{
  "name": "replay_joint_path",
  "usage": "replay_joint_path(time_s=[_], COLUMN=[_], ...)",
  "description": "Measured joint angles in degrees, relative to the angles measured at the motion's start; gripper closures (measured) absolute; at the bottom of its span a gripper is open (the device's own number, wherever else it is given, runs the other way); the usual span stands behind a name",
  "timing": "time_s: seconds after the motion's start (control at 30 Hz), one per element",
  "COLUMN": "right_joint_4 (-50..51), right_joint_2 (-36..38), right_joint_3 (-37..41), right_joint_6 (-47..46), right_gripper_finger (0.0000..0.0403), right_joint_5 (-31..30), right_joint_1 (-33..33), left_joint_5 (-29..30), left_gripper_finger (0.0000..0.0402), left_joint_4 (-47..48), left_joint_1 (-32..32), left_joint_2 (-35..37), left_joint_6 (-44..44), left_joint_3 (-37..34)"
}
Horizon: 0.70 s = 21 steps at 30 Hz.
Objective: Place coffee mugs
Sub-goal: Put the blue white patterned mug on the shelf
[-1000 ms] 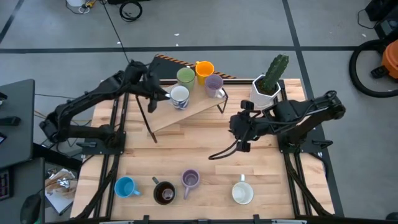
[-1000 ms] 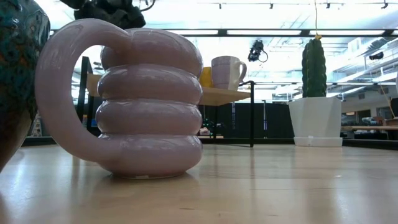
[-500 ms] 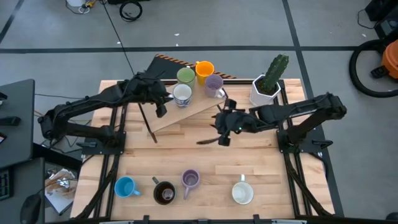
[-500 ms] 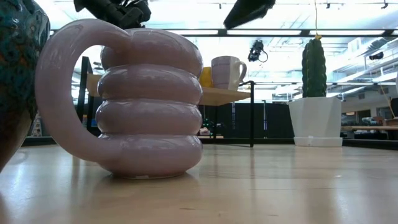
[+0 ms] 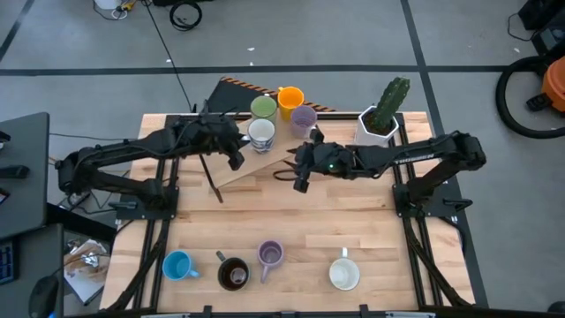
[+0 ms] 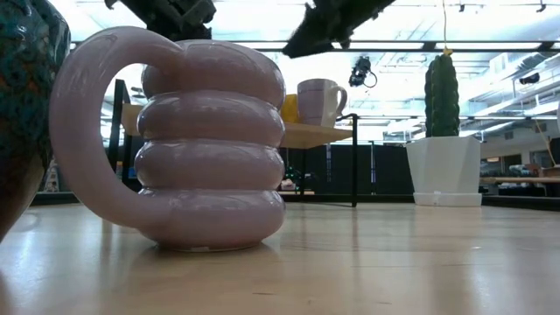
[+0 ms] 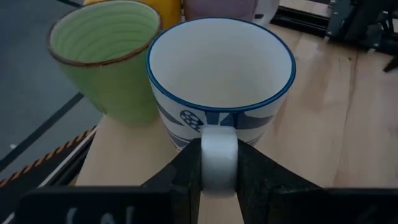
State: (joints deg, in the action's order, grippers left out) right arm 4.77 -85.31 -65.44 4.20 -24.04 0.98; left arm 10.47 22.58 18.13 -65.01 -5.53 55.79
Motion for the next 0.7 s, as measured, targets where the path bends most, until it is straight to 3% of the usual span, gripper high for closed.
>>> replay_joint_path(time_s=[0.37, 0.7], right_joint_4=[-4.2, -4.7], right_joint_2=[-5.6, -6.5], right_joint_3=[0.6, 0.6], right_joint_6=[0.3, 0.3], right_gripper_finger=[0.0248, 0.0248], right_joint_5=[1.8, 1.7], right_joint_1=[-1.9, -3.8], left_joint_5=[0.7, 1.8], left_gripper_finger=[0.0322, 0.0317], left_joint_4=[-4.9, -6.3], left_joint_1=[-3.0, -3.0], left_joint_2=[-4.6, -5.3], left_joint_6=[-1.3, -1.2], left_joint_3=[0.0, 0.0])
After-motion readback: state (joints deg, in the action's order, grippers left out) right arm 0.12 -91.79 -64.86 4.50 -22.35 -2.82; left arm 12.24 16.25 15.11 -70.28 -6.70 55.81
